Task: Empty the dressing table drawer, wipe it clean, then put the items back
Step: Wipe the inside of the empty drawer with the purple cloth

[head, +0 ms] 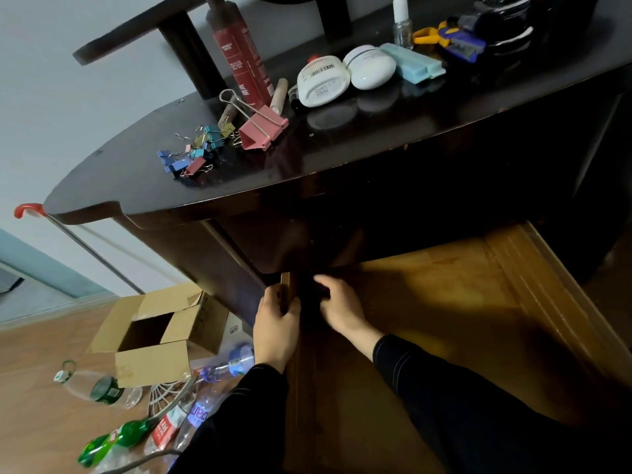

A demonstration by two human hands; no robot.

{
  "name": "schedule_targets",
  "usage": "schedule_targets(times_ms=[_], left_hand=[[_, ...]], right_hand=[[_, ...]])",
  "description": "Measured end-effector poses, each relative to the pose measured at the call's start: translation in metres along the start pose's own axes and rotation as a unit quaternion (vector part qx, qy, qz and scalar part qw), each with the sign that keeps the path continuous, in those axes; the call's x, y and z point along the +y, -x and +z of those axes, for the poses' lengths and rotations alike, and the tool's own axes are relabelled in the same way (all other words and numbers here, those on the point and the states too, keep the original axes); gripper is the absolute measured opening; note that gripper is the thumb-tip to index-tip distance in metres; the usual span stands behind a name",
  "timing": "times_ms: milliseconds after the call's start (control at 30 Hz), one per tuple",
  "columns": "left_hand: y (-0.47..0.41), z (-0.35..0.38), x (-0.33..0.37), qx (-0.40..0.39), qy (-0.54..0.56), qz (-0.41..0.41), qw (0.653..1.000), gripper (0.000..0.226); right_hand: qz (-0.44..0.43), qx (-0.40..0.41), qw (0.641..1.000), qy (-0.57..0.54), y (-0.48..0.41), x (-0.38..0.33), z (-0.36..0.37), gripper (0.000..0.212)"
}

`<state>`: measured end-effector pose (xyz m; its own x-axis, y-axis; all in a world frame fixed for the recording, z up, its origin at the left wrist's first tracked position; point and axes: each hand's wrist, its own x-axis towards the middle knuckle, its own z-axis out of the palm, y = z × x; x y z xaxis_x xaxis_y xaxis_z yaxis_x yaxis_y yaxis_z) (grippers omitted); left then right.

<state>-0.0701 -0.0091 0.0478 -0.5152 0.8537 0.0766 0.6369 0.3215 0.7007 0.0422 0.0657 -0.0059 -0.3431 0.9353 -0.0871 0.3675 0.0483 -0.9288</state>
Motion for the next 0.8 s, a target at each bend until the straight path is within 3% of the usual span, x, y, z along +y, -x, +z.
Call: schedule_targets(times_ms=[67,167,333,500,567,700,800], left_hand=[[0.0,0.0,0.0,0.003,0.008,0.003,1.0,0.021],[0.0,0.0,0.001,0.006,0.034,-0.003,0.999,0.015],[0.0,-0.001,0.0,0.007,0.05,-0.017,0.999,0.021],[0.0,-0.001,0.0,0.02,0.056,-0.027,0.998,0.02],[0.0,-0.001,0.001,0.019,0.051,-0.033,0.998,0.019],[0.0,0.0,-0.001,0.021,0.045,-0.029,0.998,0.019],[0.0,0.0,0.0,0.024,0.045,-0.029,0.998,0.016]], right_hand=[[-0.031,0.043,0.998,-0.026,0.004,-0.01,0.007,0.059],[-0.084,0.024,0.996,0.016,0.013,-0.006,0.018,0.062],[-0.032,-0.04,0.996,0.073,0.006,0.014,0.002,0.06],[-0.076,0.066,0.995,-0.028,0.012,-0.008,0.016,0.056],[-0.084,0.028,0.996,0.014,0.018,-0.003,0.022,0.061],[-0.002,-0.068,0.996,0.06,0.012,0.01,0.003,0.061],[-0.027,0.01,0.999,0.014,0.009,-0.006,-0.002,0.057]])
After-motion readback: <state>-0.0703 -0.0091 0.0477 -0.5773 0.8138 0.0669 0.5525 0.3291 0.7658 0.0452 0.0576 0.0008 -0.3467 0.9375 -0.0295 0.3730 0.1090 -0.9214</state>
